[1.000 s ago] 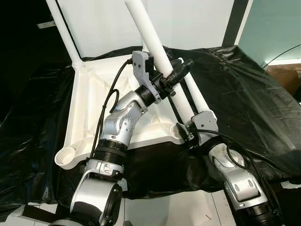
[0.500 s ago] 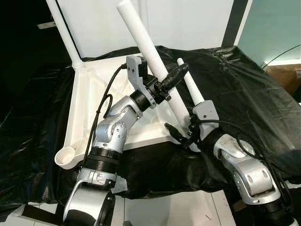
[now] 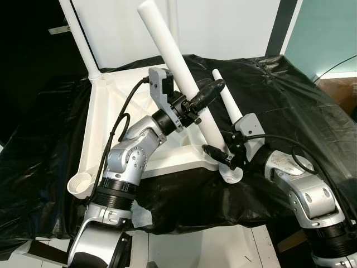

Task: Building children table

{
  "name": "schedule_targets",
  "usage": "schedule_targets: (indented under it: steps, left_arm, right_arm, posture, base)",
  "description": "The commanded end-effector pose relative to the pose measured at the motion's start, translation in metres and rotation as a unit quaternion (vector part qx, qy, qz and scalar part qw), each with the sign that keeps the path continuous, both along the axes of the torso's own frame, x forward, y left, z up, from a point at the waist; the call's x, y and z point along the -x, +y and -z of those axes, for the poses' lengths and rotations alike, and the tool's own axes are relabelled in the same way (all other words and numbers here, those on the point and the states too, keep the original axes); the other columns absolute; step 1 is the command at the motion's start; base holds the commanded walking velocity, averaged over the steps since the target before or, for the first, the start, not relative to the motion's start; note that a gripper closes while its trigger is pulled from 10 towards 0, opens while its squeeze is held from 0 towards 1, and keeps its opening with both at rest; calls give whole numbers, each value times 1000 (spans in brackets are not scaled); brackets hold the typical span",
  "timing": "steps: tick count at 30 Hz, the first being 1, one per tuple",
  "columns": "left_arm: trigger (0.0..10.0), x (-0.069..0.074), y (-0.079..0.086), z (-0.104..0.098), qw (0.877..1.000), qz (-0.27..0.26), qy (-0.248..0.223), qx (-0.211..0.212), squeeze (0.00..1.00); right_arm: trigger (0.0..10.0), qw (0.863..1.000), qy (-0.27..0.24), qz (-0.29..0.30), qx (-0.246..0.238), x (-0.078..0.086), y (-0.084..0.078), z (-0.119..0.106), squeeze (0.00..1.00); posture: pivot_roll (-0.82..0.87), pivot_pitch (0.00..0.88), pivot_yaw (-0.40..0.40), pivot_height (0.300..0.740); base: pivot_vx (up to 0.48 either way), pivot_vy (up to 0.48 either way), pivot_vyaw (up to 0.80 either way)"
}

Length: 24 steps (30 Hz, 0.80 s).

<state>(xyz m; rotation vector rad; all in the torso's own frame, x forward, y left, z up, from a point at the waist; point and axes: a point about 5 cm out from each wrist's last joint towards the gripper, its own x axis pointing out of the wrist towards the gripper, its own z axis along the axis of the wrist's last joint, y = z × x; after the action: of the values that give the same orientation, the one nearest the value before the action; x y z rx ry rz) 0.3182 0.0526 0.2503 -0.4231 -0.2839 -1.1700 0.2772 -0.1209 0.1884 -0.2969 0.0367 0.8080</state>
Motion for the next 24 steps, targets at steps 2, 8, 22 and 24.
schedule_targets:
  steps: [2,8,22,24]
  left_arm:
    - [10000,20,-4,-9,987,141,-70,19,1000]
    - [10000,31,4,-15,973,210,-75,68,1000]
    - [10000,58,25,10,932,318,-160,-65,0]
    - [10000,52,28,14,938,297,-160,-84,0]
  right_arm:
    - [0,1000,25,2,-15,-3,3,5,0]
    - [0,999,36,-1,-28,-3,1,6,0]
    - [0,997,49,-28,-52,3,-9,-2,0]
    - [0,997,47,-29,-51,3,-10,-3,0]
  posture:
    - [-162,3,53,740]
    - [-170,0,59,740]
    - [-178,0,63,740]
    - [-177,1,62,740]
  base:
    - [0,0,0]
    - [0,0,0]
    - [0,0,0]
    - [0,0,0]
